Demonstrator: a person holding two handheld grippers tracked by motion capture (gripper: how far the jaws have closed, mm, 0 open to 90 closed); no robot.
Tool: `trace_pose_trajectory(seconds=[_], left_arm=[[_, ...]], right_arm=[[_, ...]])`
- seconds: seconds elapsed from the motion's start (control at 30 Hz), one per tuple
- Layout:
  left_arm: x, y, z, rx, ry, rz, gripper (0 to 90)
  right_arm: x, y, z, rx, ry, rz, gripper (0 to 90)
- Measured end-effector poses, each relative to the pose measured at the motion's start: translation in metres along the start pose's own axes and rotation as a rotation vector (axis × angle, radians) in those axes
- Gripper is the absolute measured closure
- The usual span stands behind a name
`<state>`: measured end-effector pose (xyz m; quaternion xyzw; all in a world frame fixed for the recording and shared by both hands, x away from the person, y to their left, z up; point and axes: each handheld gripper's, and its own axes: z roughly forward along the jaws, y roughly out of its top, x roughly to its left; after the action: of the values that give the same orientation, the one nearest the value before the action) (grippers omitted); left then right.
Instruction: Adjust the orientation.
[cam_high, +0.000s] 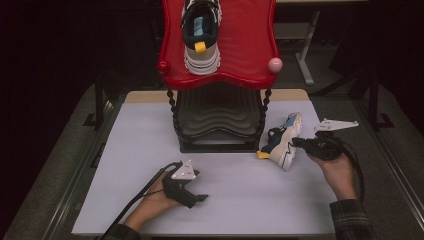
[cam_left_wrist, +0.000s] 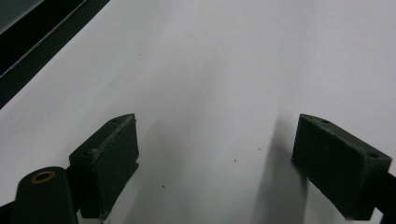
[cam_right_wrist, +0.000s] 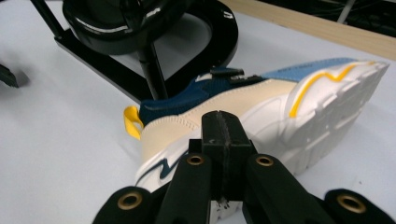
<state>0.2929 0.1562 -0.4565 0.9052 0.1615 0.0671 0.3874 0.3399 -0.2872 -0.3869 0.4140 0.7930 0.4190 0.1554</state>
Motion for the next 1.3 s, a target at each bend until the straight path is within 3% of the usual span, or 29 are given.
trace_pose_trajectory(seconds=[0.3, 0.47, 0.7, 0.87, 0.97, 1.13, 1.23, 1.3], left_arm=[[0.000, 0.000, 0.000, 0.000, 0.000, -0.001, 13.3], [0.000, 0.000, 0.000, -0.001, 0.002, -0.002, 13.3], [0.000, 0.000, 0.000, -0.001, 0.002, -0.002, 13.3], [0.000, 0.000, 0.000, 0.001, 0.000, -0.001, 13.3], [0.000, 0.000, 0.000, 0.001, 0.000, -0.001, 13.3], [0.000, 0.000, 0.000, 0.001, 0.001, -0.003, 13.3], [0.000, 0.000, 0.000, 0.002, 0.000, -0.002, 13.3], [0.000, 0.000, 0.000, 0.001, 0.001, -0.003, 13.4]], right_arm=[[0.000, -0.006, -0.008, -0.002, -0.038, -0.004, 89.7], [-0.008, -0.014, -0.019, -0.003, -0.051, 0.033, 89.7], [-0.024, -0.032, -0.032, 0.032, -0.109, 0.089, 89.7], [-0.037, -0.044, -0.030, 0.063, -0.144, 0.121, 89.7], [-0.044, -0.048, -0.030, 0.033, -0.103, 0.166, 89.8], [-0.050, -0.052, -0.028, 0.050, -0.128, 0.188, 89.7], [-0.054, -0.056, -0.024, 0.098, -0.160, 0.193, 89.7], [-0.057, -0.059, -0.019, 0.118, -0.157, 0.197, 89.7]])
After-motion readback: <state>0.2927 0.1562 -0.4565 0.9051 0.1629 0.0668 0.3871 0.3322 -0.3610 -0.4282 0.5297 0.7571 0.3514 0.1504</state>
